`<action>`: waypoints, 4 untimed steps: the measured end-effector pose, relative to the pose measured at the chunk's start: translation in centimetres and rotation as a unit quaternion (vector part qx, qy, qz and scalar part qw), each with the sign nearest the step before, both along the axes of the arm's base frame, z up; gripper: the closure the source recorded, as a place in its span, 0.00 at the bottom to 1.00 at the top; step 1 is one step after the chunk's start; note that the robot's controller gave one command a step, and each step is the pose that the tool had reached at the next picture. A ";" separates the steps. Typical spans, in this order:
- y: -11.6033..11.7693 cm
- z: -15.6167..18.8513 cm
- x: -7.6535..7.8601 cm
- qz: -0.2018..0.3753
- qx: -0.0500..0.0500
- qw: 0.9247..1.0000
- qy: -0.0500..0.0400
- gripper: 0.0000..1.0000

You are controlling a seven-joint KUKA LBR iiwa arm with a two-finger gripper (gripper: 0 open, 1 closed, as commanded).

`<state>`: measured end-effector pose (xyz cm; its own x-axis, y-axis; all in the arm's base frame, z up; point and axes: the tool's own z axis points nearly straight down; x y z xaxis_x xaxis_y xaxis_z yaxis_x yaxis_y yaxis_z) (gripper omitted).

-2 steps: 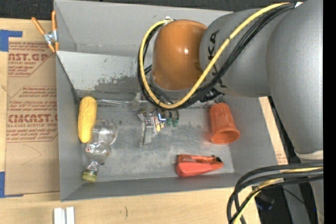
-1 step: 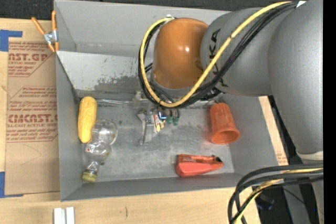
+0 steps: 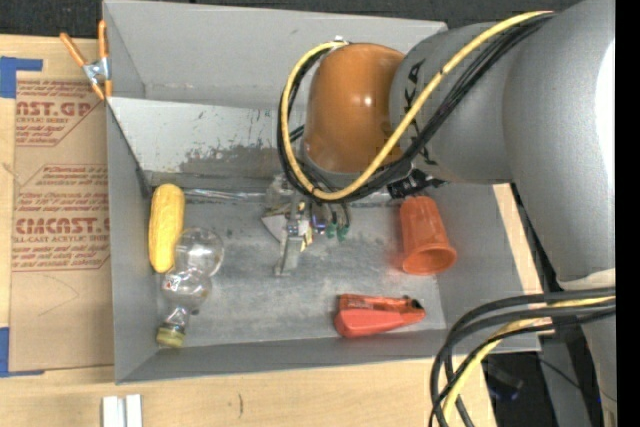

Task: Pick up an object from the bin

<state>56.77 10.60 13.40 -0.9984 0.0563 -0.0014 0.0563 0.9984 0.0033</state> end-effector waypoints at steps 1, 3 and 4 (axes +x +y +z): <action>-3.4 -2.8 0.5 0.033 -0.001 0.999 0.000 0.00; -9.4 -4.3 0.9 -0.065 0.000 0.998 -0.001 0.00; -6.7 -5.4 0.5 -0.055 -0.002 0.998 0.000 0.00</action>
Offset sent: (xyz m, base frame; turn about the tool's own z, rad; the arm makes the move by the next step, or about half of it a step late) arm 0.0216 -0.0860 -0.0334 -0.0398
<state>57.32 3.87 8.04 -0.9862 0.1655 -0.0014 0.1655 0.9862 0.0000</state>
